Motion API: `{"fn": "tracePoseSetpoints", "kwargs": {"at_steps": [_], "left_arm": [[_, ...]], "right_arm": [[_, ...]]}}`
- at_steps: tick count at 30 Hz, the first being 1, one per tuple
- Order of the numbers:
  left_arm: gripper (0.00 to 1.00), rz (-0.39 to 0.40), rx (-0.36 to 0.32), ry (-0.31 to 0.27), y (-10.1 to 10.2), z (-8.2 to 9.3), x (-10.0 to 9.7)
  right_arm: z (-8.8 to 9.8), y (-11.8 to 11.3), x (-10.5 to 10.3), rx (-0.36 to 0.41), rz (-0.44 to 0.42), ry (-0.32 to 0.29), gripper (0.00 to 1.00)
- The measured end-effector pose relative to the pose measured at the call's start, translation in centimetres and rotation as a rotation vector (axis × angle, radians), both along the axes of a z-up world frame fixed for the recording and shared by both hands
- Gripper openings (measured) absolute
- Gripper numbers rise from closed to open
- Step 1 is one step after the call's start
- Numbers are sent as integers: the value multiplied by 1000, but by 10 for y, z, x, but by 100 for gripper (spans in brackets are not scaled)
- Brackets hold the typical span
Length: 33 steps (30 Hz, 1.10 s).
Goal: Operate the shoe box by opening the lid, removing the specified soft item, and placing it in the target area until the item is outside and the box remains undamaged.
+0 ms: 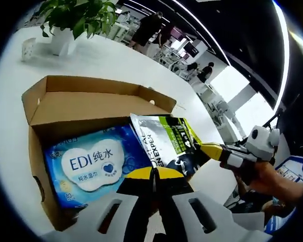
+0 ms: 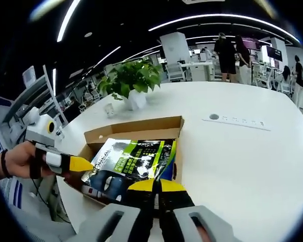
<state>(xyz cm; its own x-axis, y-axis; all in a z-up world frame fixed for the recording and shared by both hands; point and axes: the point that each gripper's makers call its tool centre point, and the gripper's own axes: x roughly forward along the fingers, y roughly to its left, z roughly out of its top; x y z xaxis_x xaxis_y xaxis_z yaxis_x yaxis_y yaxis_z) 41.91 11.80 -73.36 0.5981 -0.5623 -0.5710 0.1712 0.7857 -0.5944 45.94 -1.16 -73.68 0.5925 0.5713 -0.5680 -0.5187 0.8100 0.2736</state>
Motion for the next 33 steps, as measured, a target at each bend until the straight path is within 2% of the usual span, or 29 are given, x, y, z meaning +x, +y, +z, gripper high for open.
{"fn": "tracePoseSetpoints", "kwargs": {"at_steps": [9,21,33], "left_arm": [[0,-65,13,-14,-37,5,3],[0,-177,33,-7,-107,0,3],[0,-248,32,10,-169,-8,2]], "right_arm": [[0,-42,-5,16,-58,-4,0],[-1,-107,-19,34,-154,3,0],[-6,-168,-28,44,-231,17,0]]}}
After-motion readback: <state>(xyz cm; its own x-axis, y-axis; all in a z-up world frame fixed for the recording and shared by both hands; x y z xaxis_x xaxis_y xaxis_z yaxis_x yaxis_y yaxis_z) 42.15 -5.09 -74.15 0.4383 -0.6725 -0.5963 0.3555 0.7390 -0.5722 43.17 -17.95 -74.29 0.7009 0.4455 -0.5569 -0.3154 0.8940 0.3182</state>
